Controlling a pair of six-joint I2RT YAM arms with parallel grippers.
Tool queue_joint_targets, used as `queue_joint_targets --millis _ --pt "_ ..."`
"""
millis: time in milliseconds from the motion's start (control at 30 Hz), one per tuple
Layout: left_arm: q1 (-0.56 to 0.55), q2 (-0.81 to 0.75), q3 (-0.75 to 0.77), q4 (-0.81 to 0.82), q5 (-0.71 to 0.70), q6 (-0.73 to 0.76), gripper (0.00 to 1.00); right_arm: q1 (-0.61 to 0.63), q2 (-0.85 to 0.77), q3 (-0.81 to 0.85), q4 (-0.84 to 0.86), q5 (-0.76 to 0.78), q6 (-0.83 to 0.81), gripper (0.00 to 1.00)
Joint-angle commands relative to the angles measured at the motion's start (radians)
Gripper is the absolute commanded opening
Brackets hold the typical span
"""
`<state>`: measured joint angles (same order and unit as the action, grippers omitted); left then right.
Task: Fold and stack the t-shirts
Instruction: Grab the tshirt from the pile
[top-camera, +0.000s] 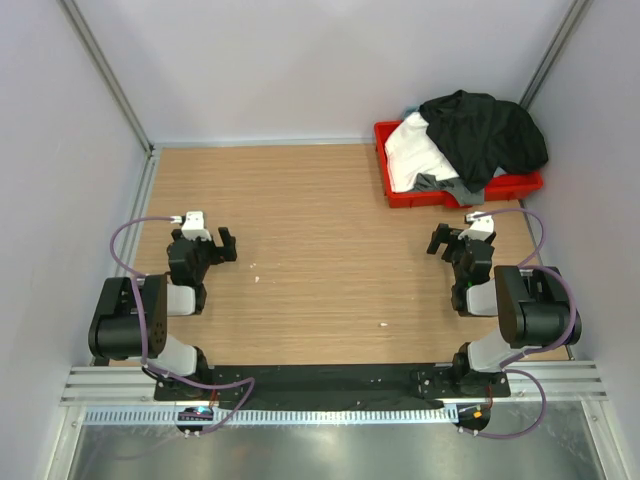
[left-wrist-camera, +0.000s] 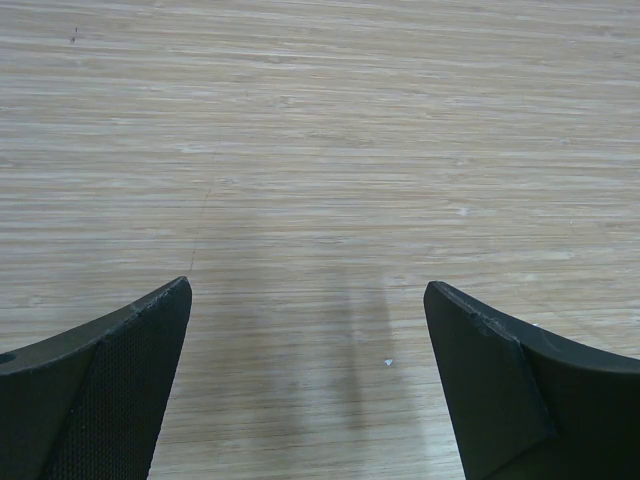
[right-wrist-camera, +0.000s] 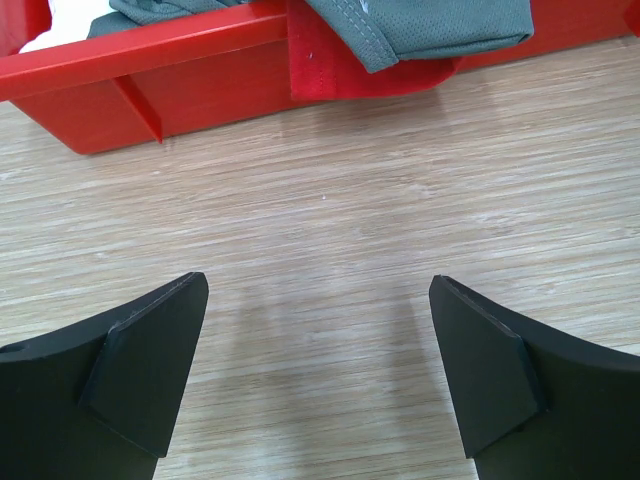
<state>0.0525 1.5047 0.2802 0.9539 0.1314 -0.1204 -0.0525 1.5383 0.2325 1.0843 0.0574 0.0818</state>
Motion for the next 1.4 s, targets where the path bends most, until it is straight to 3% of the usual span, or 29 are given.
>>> queue_joint_targets --millis 0,367,433,467,533,567,633,667,700,733,800,867,900,933,1000,1033,1067,1167,1233,1267,1367 --pt "0.001 -0.012 0.025 0.072 -0.016 0.013 1.0 0.003 -0.004 0.013 0.074 0.005 -0.004 1.0" --pt "0.003 -0.012 0.027 0.072 -0.038 0.004 1.0 0.011 -0.024 0.016 0.069 0.015 -0.005 1.0" --pt "0.0 -0.101 0.086 -0.062 -0.03 0.007 1.0 0.017 -0.091 0.04 -0.025 0.002 -0.023 1.0" --pt "-0.003 -0.145 0.132 -0.322 -0.08 -0.001 1.0 0.023 -0.183 0.068 -0.138 0.002 -0.028 1.0" --pt "-0.009 -0.248 0.338 -0.585 -0.125 -0.076 1.0 0.026 -0.291 0.091 -0.236 0.007 -0.028 1.0" --pt "-0.008 -0.264 0.422 -0.792 -0.121 -0.149 1.0 0.028 -0.408 0.091 -0.256 0.01 0.005 1.0" --pt "-0.023 -0.305 0.595 -0.927 -0.027 -0.206 1.0 0.028 -0.548 0.122 -0.314 0.028 0.038 1.0" --pt "-0.028 -0.322 0.643 -0.982 0.005 -0.332 1.0 0.028 -0.605 0.148 -0.407 0.041 0.064 1.0" --pt "-0.029 -0.336 0.686 -1.091 0.057 -0.355 1.0 0.029 -0.695 0.219 -0.45 0.059 0.179 1.0" --pt "-0.032 -0.351 0.73 -1.133 0.212 -0.342 1.0 0.029 -0.717 0.276 -0.509 0.067 0.267 1.0" --pt "-0.034 -0.394 0.774 -1.133 0.334 -0.376 1.0 0.032 -0.722 0.515 -0.859 0.042 0.448 1.0" --pt "-0.031 -0.429 0.71 -1.091 0.347 -0.517 1.0 0.033 -0.664 0.634 -1.118 0.094 0.482 1.0" --pt "-0.028 -0.432 0.683 -1.118 0.321 -0.68 1.0 0.031 -0.646 0.677 -1.159 0.131 0.572 1.0" --pt "-0.02 -0.429 0.66 -1.118 0.338 -0.717 1.0 0.013 -0.603 0.694 -1.191 0.098 0.55 1.0" --pt "-0.023 -0.358 0.749 -1.273 0.379 -0.573 1.0 0.006 -0.551 0.725 -1.176 -0.135 0.5 1.0" --pt "-0.042 -0.33 0.813 -1.394 0.344 -0.496 1.0 0.006 -0.496 0.744 -1.187 -0.178 0.468 1.0" --pt "-0.083 -0.321 0.856 -1.579 0.169 -0.451 0.99 0.006 -0.465 0.802 -1.254 -0.197 0.461 1.0" --pt "-0.235 -0.363 0.915 -1.73 -0.167 -0.372 1.0 -0.009 -0.397 0.898 -1.368 -0.15 0.42 1.0" --pt "-0.337 -0.396 0.95 -1.799 -0.27 -0.36 1.0 -0.021 -0.389 0.912 -1.368 -0.11 0.392 1.0" --pt "-0.392 -0.396 0.967 -1.883 -0.392 -0.363 1.0 -0.027 -0.376 0.935 -1.37 -0.09 0.394 1.0" --pt "-0.428 -0.393 0.99 -2.039 -0.519 -0.392 1.0 -0.03 -0.29 1.026 -1.408 -0.093 0.388 1.0"
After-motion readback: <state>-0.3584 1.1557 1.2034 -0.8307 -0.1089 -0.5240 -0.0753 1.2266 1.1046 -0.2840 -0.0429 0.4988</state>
